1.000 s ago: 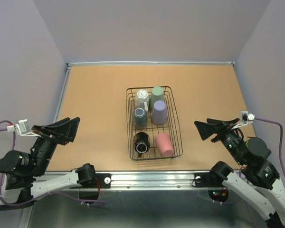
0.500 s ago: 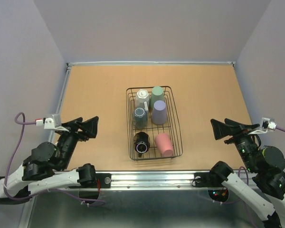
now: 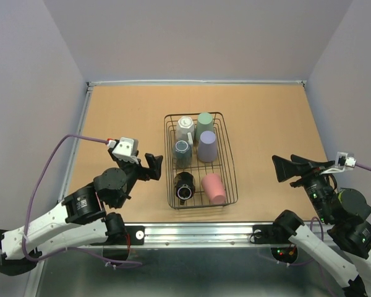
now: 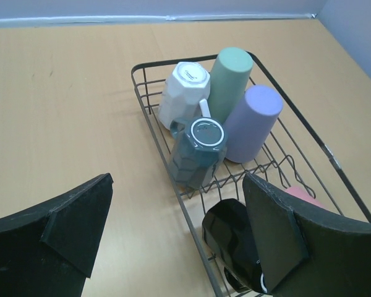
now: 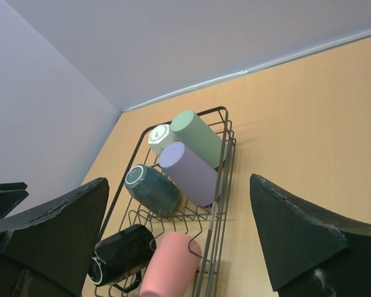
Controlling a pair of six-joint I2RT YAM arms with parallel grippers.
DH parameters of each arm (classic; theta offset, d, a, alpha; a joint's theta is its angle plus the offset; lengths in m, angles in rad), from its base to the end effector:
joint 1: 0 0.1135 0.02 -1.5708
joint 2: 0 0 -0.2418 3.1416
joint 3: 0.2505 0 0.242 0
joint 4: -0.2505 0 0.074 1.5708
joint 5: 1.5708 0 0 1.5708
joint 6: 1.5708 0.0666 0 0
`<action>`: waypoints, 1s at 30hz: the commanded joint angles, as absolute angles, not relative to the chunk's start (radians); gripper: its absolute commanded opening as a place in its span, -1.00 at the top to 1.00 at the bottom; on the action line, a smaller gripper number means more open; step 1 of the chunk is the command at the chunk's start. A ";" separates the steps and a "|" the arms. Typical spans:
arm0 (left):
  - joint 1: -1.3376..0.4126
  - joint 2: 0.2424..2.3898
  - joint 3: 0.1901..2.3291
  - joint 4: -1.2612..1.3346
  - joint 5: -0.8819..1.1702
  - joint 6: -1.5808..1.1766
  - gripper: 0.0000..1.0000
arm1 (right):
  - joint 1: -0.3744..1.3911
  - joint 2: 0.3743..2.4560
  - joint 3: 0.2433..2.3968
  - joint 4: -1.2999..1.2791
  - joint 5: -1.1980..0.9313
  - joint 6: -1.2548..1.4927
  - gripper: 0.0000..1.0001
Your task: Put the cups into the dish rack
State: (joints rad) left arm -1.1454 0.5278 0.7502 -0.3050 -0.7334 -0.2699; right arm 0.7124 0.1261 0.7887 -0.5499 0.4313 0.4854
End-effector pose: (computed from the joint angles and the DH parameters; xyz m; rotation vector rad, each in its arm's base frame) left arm 0.1023 -0.1179 0.3353 0.1616 1.6457 -0.4780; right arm 0.0649 0.0193 0.3506 0.1904 1.4908 0.6572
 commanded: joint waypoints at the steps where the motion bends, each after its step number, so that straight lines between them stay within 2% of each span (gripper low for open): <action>1: -1.118 0.528 0.749 -0.232 -0.686 -0.236 -0.94 | 0.710 0.126 0.781 -0.540 0.446 0.466 -1.00; 30: -1.069 0.489 0.730 -0.218 -0.698 -0.219 -0.96 | 0.710 0.060 0.773 -0.540 0.448 0.469 -1.00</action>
